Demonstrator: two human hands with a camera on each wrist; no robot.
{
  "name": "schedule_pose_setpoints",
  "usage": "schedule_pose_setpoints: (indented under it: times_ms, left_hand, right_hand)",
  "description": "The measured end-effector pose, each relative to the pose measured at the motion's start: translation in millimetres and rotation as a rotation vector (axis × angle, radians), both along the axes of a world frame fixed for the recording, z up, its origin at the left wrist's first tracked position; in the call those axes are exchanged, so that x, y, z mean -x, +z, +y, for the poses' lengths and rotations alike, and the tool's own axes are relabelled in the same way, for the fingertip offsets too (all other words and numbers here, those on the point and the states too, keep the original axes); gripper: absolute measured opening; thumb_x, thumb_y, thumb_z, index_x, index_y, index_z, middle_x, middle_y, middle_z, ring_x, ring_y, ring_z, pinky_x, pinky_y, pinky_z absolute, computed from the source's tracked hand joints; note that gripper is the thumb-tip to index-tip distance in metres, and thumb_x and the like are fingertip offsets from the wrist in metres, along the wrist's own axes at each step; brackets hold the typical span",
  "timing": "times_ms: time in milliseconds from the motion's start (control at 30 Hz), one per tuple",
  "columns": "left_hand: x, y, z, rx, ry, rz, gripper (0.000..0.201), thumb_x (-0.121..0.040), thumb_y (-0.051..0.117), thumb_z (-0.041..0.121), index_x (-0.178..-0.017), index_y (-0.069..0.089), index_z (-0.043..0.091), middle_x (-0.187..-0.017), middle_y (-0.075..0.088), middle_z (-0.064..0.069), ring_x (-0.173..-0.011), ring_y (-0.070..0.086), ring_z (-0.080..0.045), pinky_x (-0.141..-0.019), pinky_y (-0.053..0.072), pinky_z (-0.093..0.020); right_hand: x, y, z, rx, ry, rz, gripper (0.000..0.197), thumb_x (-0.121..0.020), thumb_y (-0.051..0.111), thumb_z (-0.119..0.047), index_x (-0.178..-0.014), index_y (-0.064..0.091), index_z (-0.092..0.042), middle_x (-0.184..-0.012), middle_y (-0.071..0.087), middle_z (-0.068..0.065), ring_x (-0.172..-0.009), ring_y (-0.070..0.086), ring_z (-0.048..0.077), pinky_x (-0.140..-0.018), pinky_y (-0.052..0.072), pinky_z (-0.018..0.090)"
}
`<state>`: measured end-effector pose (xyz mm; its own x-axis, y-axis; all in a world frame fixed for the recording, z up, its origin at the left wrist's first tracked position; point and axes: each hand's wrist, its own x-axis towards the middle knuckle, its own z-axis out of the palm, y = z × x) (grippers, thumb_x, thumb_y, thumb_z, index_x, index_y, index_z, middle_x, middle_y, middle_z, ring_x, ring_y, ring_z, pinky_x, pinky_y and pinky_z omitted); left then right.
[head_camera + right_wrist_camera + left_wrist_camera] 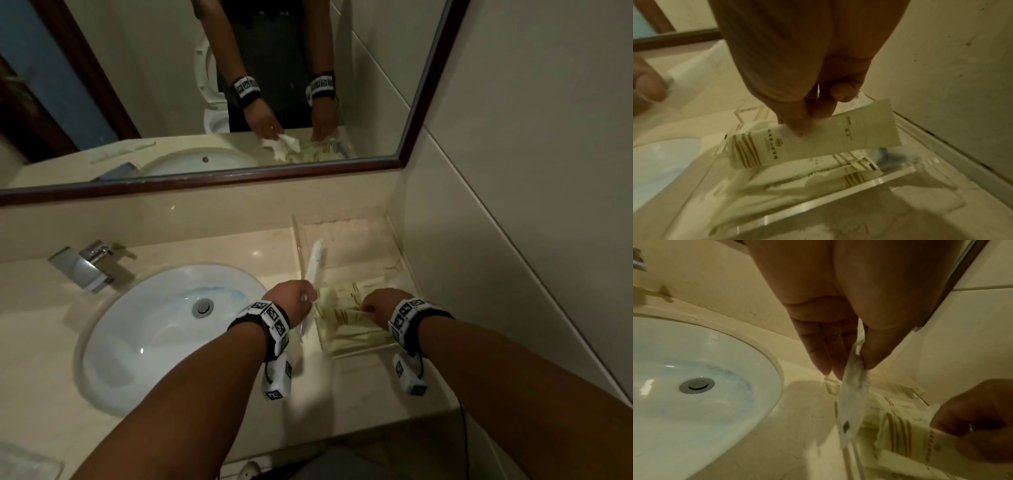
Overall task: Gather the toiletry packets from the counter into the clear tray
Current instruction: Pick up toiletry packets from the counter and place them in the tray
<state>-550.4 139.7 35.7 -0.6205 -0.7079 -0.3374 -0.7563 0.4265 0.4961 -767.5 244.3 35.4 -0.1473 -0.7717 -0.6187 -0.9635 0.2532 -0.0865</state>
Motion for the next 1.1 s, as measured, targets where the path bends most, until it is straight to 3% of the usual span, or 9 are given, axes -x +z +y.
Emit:
schedule_pose_setpoints:
  times_ms: [133,333,500,667,833,933,1100]
  left_hand:
    - [1.6,0.7,4.9,-0.024,0.011,0.010,0.020,-0.092,0.048,0.019,-0.094,0.062,0.033,-0.103,0.067,0.003,-0.089,0.062,-0.018,-0.074,0.041,-0.020]
    - [3.8,2.2,10.0,-0.067,0.045,0.020,0.019,-0.092,0.049,0.021,-0.088,0.060,0.037,-0.098,0.068,0.005,-0.084,0.066,-0.018,-0.080,0.054,-0.027]
    - [5.7,0.9,11.4,-0.103,0.048,0.025,0.021,-0.093,0.048,0.019,-0.089,0.062,0.035,-0.091,0.071,0.005,-0.077,0.069,-0.015,-0.073,0.055,-0.025]
    - [11.4,4.3,11.1,-0.129,0.023,-0.001,0.022,-0.092,0.049,0.017,-0.092,0.063,0.034,-0.094,0.069,0.003,-0.079,0.069,-0.018,-0.075,0.057,-0.028]
    - [20.0,5.9,13.7,-0.116,-0.006,-0.025,0.019,-0.085,0.045,0.017,-0.077,0.052,0.033,-0.088,0.066,0.005,-0.081,0.064,-0.023,-0.076,0.054,-0.031]
    - [28.6,7.8,16.4,-0.131,-0.035,-0.056,0.022,-0.084,0.043,0.011,-0.082,0.052,0.031,-0.091,0.066,0.003,-0.084,0.064,-0.022,-0.081,0.055,-0.034]
    - [42.0,4.0,21.5,-0.122,-0.104,-0.116,0.027,-0.087,0.041,0.009,-0.096,0.056,0.029,-0.100,0.063,0.002,-0.090,0.062,-0.022,-0.080,0.049,-0.029]
  right_hand:
    - [-5.1,-13.5,1.6,-0.048,0.018,0.003,0.043,-0.092,0.052,-0.009,-0.129,0.067,-0.026,-0.137,0.061,0.002,-0.119,0.060,0.026,-0.098,0.051,0.037]
    - [-15.1,-31.0,-3.7,-0.054,0.045,-0.009,0.040,-0.091,0.053,-0.011,-0.126,0.068,-0.024,-0.132,0.063,0.003,-0.115,0.062,0.027,-0.095,0.053,0.039]
    - [-16.6,-40.2,-5.2,-0.040,0.064,-0.003,0.039,-0.090,0.055,-0.012,-0.123,0.068,-0.025,-0.129,0.064,0.003,-0.113,0.063,0.027,-0.092,0.053,0.038]
    - [-11.4,-40.9,-6.2,0.000,0.027,-0.007,0.042,-0.093,0.056,-0.018,-0.132,0.063,-0.031,-0.137,0.058,0.000,-0.121,0.058,0.024,-0.098,0.048,0.036]
    - [4.6,-26.0,-5.3,0.038,-0.029,-0.002,0.033,-0.090,0.055,-0.018,-0.119,0.069,-0.025,-0.123,0.066,0.001,-0.111,0.063,0.024,-0.094,0.052,0.038]
    - [14.4,-19.7,-0.4,0.112,-0.097,0.040,0.026,-0.092,0.055,-0.024,-0.113,0.070,-0.030,-0.117,0.068,-0.002,-0.104,0.065,0.022,-0.090,0.053,0.035]
    - [20.7,-11.3,3.2,0.235,-0.134,0.053,0.030,-0.095,0.048,-0.028,-0.120,0.063,-0.033,-0.123,0.064,-0.004,-0.106,0.063,0.020,-0.090,0.051,0.035]
